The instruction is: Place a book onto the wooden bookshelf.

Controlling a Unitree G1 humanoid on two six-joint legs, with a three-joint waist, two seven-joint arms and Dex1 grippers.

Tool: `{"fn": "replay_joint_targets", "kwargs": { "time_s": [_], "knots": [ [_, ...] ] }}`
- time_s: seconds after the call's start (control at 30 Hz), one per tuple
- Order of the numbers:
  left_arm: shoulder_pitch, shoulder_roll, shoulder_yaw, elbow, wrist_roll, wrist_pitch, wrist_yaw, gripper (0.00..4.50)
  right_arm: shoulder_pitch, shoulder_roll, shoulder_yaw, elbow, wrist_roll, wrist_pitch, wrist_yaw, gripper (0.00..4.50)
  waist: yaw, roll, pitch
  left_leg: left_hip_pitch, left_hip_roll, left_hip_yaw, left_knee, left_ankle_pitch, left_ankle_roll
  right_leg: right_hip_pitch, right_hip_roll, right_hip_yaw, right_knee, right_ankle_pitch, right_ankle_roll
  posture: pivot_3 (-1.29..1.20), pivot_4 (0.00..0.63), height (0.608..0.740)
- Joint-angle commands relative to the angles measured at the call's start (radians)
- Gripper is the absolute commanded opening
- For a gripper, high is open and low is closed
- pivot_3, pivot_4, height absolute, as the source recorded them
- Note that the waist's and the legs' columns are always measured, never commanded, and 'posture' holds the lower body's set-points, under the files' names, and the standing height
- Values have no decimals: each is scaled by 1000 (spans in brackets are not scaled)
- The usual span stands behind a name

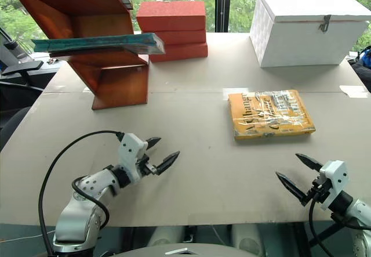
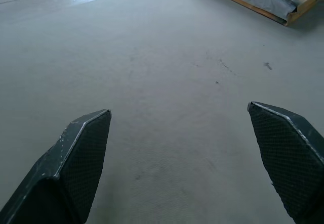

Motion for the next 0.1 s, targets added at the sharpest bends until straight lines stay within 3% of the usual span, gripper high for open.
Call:
{"fn": "replay_joint_targets", "kwargs": {
  "time_s": [0.03, 0.1],
  "knots": [
    [21, 20, -17, 23, -26, -85, -5, 4446, -15, 6, 2, -4, -13, -43, -30, 4500, 3, 1, -1, -1, 0, 0, 0, 0, 0, -1, 0, 0, 0, 0, 0, 0, 150, 740],
    [23, 32, -25, 41, -32, -116, -7, 4446, -22, 2, 5, 1, -13, -44, -34, 4500, 7, 2, -1, -2, 0, 0, -1, 0, 0, -2, 0, 0, 0, 2, -4, 0, 150, 740]
  ]
}}
